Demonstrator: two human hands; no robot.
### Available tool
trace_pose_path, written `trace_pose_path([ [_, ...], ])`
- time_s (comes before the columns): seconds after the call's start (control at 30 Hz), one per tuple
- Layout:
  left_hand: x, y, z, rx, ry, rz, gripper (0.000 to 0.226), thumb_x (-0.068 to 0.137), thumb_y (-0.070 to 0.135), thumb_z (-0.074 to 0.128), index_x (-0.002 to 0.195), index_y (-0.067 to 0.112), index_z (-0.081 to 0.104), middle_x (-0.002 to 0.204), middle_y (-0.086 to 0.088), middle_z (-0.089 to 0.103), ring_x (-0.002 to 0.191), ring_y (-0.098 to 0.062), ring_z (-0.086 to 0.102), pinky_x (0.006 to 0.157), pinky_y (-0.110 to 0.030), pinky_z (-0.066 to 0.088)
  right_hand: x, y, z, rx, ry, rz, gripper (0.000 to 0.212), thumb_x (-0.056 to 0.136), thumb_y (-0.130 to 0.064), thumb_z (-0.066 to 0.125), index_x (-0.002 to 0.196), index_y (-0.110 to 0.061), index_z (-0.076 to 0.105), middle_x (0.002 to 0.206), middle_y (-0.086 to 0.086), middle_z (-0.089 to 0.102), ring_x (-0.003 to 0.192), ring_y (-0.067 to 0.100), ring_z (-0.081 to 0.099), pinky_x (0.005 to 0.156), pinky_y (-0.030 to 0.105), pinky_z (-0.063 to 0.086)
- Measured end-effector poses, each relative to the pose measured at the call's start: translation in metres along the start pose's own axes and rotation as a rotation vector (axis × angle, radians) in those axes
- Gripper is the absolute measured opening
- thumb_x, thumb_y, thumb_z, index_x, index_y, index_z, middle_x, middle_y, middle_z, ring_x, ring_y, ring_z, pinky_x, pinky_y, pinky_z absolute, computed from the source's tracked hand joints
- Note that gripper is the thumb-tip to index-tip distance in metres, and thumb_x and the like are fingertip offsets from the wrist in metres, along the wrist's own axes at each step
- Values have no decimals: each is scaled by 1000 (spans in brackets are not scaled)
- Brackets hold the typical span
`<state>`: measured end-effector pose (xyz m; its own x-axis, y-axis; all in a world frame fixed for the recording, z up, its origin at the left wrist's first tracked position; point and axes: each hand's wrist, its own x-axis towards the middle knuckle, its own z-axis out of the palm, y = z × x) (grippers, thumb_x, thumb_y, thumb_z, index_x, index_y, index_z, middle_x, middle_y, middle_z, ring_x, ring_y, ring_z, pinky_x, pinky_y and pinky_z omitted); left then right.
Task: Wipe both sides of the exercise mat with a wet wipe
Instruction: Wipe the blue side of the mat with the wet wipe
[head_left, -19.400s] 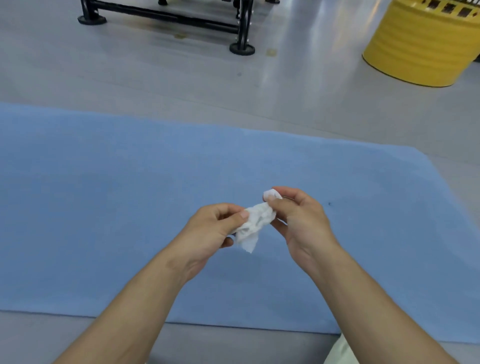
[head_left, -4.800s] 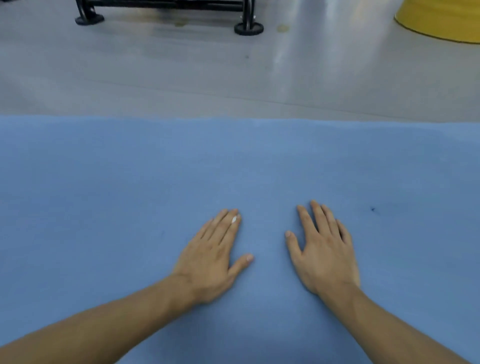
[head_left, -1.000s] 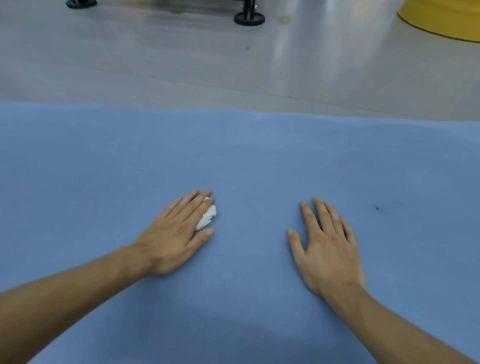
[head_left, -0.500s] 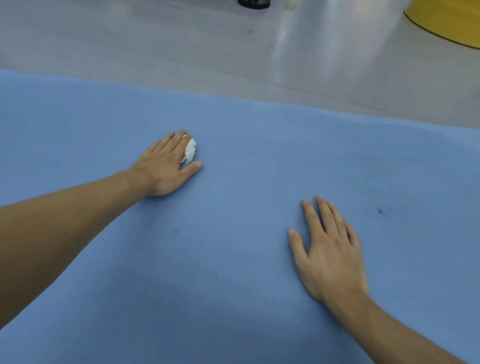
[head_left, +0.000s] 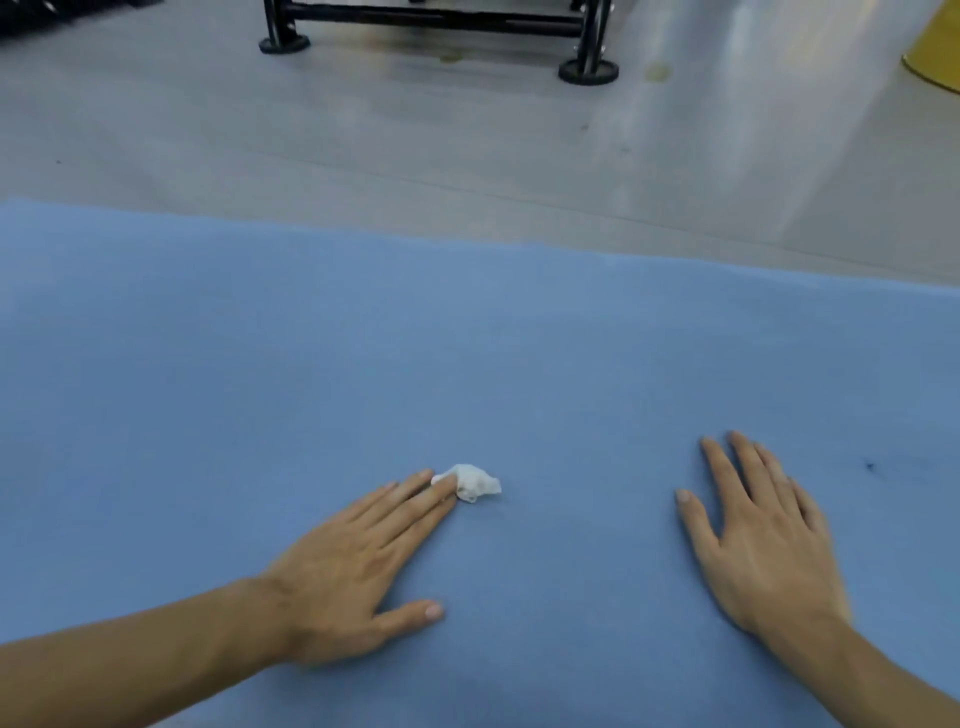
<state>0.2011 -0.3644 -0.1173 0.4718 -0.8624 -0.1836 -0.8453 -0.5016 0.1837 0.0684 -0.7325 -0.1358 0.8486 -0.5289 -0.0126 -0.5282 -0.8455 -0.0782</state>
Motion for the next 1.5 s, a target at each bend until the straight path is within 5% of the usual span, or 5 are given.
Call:
trace_pose_path([
  [0.4, 114, 12, -17, 21, -35, -47, 79, 101, 68, 12, 160, 26, -19, 164, 15, -31, 149, -2, -29, 126, -31, -9, 2, 0, -1, -1, -53, -22, 79, 92, -65, 3, 163, -31, 9, 170, -6, 3, 156, 12, -2, 126, 35, 3],
  [0.73, 256, 11, -22, -132, 142, -259, 70, 106, 48, 33, 161, 8, 18, 170, -5, 10, 157, -20, 4, 127, -37, 5, 3, 2, 1, 27, -54, -22, 77, 92, -65, 6, 162, -33, 9, 170, -6, 1, 156, 13, -4, 126, 36, 3],
  [0.97, 214, 23, -19, -219, 248, -158, 49, 109, 25, 39, 157, 18, 36, 166, 8, 28, 152, -12, 26, 122, -27, 19, 1, 3, 1, 29, -49, -33, 77, 93, -65, 6, 162, -31, 9, 171, -5, 1, 156, 13, -4, 126, 36, 4],
  [1.3, 135, 82, 11, -237, 132, -79, 71, 101, 51, 10, 160, 18, 30, 168, 6, 23, 155, -9, 19, 127, -29, 12, 1, 3, -4, 38, -121, -46, 77, 94, -64, 1, 163, -28, 1, 171, -3, -6, 156, 16, -9, 126, 38, 0],
  [1.5, 97, 116, 13, -159, 82, -90, 69, 102, 50, 14, 163, 20, 9, 168, 14, -1, 151, 3, -7, 113, -11, -19, -18, -6, -7, 49, -197, -92, 84, 91, -66, -8, 162, -23, -5, 169, -4, -13, 156, 17, -14, 126, 36, -4],
])
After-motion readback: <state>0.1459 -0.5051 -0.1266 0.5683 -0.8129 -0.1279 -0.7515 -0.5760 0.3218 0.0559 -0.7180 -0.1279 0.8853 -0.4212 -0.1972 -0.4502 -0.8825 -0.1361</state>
